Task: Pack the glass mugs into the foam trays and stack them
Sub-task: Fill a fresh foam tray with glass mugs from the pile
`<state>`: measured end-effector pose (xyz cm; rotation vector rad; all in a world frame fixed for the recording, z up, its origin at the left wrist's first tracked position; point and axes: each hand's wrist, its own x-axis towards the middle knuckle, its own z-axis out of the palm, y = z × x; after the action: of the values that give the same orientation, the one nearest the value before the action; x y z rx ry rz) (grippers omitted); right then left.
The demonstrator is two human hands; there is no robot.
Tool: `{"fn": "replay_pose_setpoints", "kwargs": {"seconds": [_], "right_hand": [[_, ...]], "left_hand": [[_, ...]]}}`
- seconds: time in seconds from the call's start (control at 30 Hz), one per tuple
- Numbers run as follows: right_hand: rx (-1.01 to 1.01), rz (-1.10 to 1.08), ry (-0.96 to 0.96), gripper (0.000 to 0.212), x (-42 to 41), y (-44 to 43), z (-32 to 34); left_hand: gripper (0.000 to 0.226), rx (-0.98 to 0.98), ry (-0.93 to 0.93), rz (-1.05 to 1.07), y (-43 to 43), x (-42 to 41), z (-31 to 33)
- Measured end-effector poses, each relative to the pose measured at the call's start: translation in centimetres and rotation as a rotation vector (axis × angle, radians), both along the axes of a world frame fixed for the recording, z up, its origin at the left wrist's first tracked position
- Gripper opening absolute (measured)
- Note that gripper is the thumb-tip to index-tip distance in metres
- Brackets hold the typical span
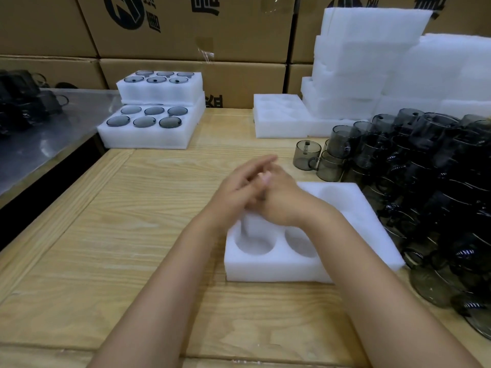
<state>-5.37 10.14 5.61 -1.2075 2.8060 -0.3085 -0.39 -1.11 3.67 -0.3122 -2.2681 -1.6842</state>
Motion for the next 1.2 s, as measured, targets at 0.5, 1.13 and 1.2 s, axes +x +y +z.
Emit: {"fn": "replay_pose_setpoints", "kwargs": {"seconds": [0.5, 1.13, 1.2], "right_hand": [[-0.262, -0.016, -0.243, 0.056, -1.4, 2.3, 1.4], [-1.019, -0.658, -0.304, 0.020, -8.0, 9.6, -0.7], [-1.097, -0.627, -0.246, 0.021, -8.1, 9.4, -0.5]], "left_hand": [[0.054, 0.498, -0.197, 0.060, -1.7, -0.1, -3.0], [0.049, 0.541, -0.196, 0.305, -5.1, -0.4, -2.7], [0.046, 0.554, -0.185, 0.303, -5.2, -0.5, -2.8]]}}
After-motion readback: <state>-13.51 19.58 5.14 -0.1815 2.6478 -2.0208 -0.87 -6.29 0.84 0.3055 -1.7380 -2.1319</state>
